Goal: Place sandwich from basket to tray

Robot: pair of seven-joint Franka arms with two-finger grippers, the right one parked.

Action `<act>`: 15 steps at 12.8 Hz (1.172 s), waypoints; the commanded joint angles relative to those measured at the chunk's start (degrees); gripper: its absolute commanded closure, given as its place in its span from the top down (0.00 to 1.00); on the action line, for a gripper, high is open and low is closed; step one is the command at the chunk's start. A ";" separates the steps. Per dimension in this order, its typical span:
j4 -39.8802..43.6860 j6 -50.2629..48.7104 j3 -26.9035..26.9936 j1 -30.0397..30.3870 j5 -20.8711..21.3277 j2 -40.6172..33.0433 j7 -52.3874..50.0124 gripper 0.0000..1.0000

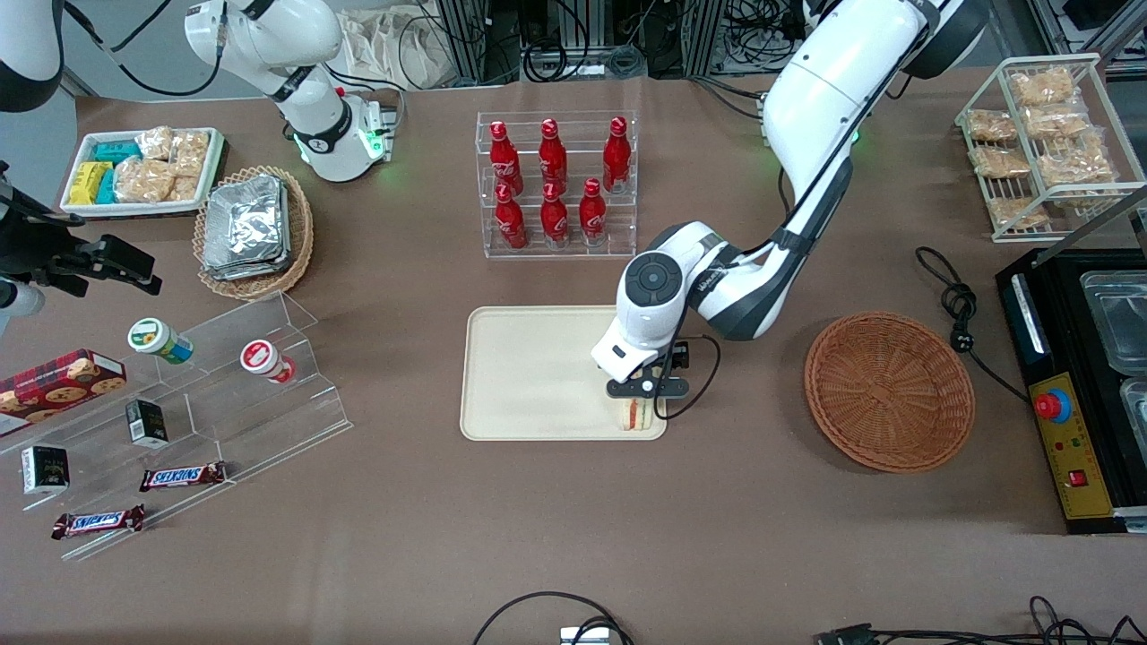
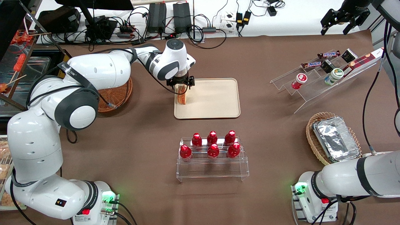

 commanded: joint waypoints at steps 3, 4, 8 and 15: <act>-0.68 -0.89 4.97 -0.32 -2.25 -7.84 -0.21 1.00; -0.68 -1.33 6.37 -0.06 -3.66 -9.69 0.40 1.00; -0.60 -10.53 13.14 3.88 -17.51 -18.12 19.08 1.00; -6.45 -31.30 17.81 16.19 -18.52 -36.04 36.85 1.00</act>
